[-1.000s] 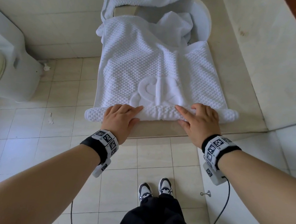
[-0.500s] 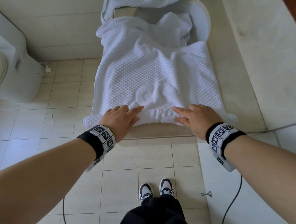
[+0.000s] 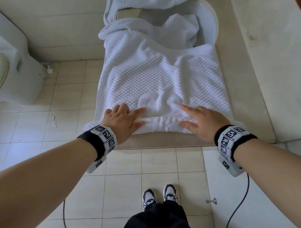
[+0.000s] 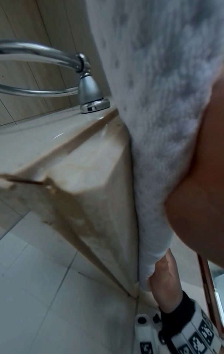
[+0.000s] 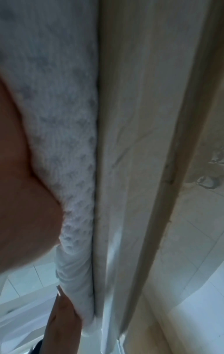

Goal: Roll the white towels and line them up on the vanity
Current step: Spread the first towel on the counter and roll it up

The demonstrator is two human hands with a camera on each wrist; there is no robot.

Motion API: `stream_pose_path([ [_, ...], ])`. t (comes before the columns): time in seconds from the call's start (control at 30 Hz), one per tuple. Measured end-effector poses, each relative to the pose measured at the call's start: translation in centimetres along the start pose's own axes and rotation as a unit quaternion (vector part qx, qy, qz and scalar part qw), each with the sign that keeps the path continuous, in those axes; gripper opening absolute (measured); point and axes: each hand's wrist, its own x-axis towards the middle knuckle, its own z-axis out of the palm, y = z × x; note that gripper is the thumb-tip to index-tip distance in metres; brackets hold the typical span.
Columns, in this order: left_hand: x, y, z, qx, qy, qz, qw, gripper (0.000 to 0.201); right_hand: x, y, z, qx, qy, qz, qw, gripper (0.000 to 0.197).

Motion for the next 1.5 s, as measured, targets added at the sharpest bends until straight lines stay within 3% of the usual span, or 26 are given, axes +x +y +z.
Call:
stream_pose_path([
  [0.17, 1.0, -0.3, -0.9, -0.01, -0.029, 0.0, 1.0, 0.057, 0.6, 0.0, -0.3, -0.05, 0.015, 0.006, 0.999, 0.074],
  [0.27, 1.1, -0.4, -1.2, -0.019, -0.05, -0.005, 0.999, 0.054, 0.0, -1.0, -0.1, -0.04, 0.091, 0.029, 0.995, 0.064],
  [0.4, 1.6, -0.1, -1.6, -0.033, -0.052, -0.026, 0.998, 0.053, -1.5, -3.0, 2.0, 0.006, 0.221, -0.02, 0.975, 0.034],
  [0.53, 1.6, 1.5, -1.9, -0.051, 0.04, -0.032, 0.997, 0.05, -2.0, -2.8, 2.7, -0.005, 0.208, -0.012, 0.978, 0.044],
  [0.67, 0.2, 3.0, -0.5, -0.145, 0.123, -0.039, 0.981, 0.039, -1.8, -2.7, 2.9, -0.016, 0.204, -0.005, 0.979, 0.048],
  [0.8, -1.8, 3.3, 1.5, -0.141, 0.197, -0.008, 0.97, 0.034, -1.8, -2.7, 3.0, -0.02, 0.201, 0.005, 0.979, 0.049],
  [0.93, -2.9, 2.9, 2.2, -0.094, 0.182, 0.026, 0.978, 0.039, -1.7, -2.8, 3.0, -0.027, 0.195, 0.01, 0.98, 0.05],
  [1.27, -2.6, 2.8, 2.3, -0.048, 0.138, 0.002, 0.989, 0.05, -1.7, -2.8, 3.6, -0.056, 0.208, 0.004, 0.977, 0.051],
  [1.5, -2.3, 3.1, 1.5, -0.005, 0.088, 0.006, 0.996, 0.055, -2.2, -2.3, 2.7, -0.067, 0.174, -0.017, 0.982, 0.053],
])
